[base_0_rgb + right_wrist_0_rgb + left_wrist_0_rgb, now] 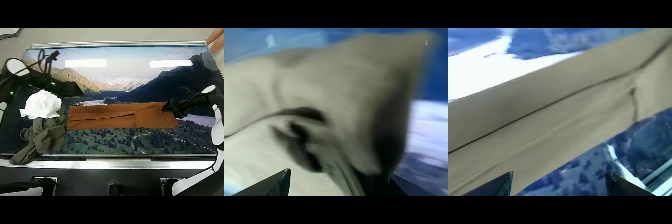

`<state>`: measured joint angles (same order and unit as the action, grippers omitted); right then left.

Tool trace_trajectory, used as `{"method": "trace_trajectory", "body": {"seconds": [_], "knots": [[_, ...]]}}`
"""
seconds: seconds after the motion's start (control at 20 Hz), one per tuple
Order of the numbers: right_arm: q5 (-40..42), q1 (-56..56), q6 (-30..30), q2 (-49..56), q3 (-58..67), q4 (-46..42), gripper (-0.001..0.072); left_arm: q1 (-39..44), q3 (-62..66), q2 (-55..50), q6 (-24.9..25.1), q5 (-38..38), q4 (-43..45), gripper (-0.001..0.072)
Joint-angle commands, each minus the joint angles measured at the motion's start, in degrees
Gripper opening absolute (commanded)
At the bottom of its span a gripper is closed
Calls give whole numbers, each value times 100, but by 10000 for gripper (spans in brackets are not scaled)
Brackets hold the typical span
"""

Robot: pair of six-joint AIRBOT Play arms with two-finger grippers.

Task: Fold the shirts.

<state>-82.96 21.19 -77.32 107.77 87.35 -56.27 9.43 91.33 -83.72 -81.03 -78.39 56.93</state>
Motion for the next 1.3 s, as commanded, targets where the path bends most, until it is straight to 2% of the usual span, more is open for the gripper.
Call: {"method": "trace_trajectory", "body": {"seconds": [0.0, 0.05, 0.1, 0.15, 0.2, 0.25, 0.3, 0.45, 0.5, 0.6, 0.7, 0.9, 1.15, 1.25], "knots": [[-393, -330, -50, 48, -2, 227, 596, 573, 0, -103, 2, 332, 13, 667], [-525, -378, -153, 39, -2, 221, 351, 708, 0, -181, 2, 422, 13, 667], [-673, -409, -330, 4, 0, 258, 24, 850, 0, -286, 4, 503, 15, 665], [-807, -407, -483, -83, 0, 417, 35, 981, -9, -411, 37, 562, 15, 660], [-909, -407, -483, -234, 0, 540, 35, 1126, -52, -555, 74, 640, 20, 513], [-935, -407, -553, -437, 0, 573, 35, 1259, -98, -717, 142, 715, 11, 243], [-927, -407, -704, -713, 0, 566, 35, 1414, -168, -909, 179, 861, 13, 110], [-1056, -437, -1193, -1620, -2, 560, 35, 1779, -280, -1547, -72, 1390, -24, 69], [-1141, -472, -1270, -1902, 0, 542, 35, 1867, -280, -1762, -105, 1547, -177, 26], [-1294, -577, -1464, -2435, -2, 446, 35, 1945, -280, -2124, -118, 1818, -789, 25], [-1412, -682, -1650, -2850, 0, 396, 35, 2015, -280, -2459, -144, 2031, -1777, 25], [-1703, -745, -1963, -3467, 0, 426, 36, 2498, -280, -2918, 223, 2520, -3462, 26], [-1902, -745, -2205, -4041, 0, 428, 36, 3268, -273, -3270, 240, 3333, -4754, 25], [-1784, -745, -2223, -4061, -2, 391, 36, 3158, -273, -3248, 693, 3283, -4889, 23]]}}
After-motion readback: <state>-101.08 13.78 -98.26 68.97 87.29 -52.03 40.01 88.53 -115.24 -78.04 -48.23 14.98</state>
